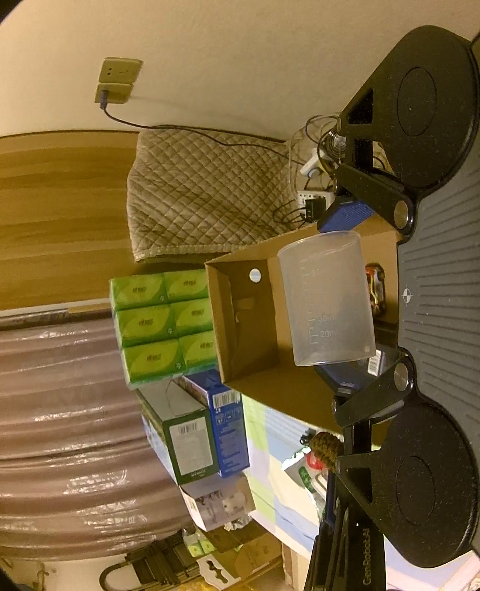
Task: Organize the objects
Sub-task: 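Lower the ring and cup into the cardboard box and open both tools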
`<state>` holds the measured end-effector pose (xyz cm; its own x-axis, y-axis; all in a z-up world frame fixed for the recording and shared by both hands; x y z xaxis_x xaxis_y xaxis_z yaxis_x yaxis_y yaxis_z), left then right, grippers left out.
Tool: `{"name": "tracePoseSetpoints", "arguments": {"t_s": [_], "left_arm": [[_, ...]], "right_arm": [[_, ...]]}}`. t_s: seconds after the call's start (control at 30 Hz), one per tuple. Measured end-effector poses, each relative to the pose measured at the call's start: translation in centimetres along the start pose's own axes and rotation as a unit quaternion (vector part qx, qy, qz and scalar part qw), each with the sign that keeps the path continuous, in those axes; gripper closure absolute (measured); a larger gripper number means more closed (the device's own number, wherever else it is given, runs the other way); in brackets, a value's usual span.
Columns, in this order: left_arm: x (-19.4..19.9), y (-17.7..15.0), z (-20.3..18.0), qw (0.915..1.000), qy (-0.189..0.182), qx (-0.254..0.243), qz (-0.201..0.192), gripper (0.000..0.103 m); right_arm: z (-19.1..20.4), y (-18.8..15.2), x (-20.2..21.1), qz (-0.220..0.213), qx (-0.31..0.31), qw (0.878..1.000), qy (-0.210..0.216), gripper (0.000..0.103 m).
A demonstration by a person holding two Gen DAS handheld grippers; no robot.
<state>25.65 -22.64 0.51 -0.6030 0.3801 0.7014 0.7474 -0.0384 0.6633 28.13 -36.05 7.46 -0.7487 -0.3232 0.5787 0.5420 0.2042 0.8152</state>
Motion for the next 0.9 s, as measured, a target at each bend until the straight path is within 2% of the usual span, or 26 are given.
{"name": "tracePoseSetpoints", "arguments": {"t_s": [0.17, 0.3, 0.6, 0.9], "left_arm": [[-2.5, 0.7, 0.2, 0.9998, 0.005, -0.011, 0.015, 0.086], [-3.7, 1.2, 0.5, 0.9998, 0.008, -0.012, 0.017, 0.064], [-3.3, 1.5, 1.5, 0.9996, 0.022, -0.016, 0.009, 0.064], [-1.8, 1.1, 1.6, 0.9997, 0.020, -0.010, 0.004, 0.064]], "right_arm": [[-0.9, 0.1, -1.7, 0.006, -0.008, 1.000, 0.001, 0.032], [-1.3, 0.0, -2.6, 0.011, -0.015, 1.000, 0.001, 0.032], [-1.5, 0.0, -2.8, 0.013, -0.018, 1.000, 0.002, 0.032], [-0.7, 0.1, -2.7, 0.019, -0.015, 1.000, 0.007, 0.032]]}}
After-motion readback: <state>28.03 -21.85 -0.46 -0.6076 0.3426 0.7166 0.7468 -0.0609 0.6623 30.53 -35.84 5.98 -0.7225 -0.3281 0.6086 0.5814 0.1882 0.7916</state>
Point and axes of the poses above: each gripper's, at about its wrist camera, not at the fingertips, and x roughly against the way its jaws point, z to its left, y to its top, the point moved 6 cm from there along -x, roughly the way its jaws point, and after that the axes turned 6 degrees about x, right-handed, at the moved point
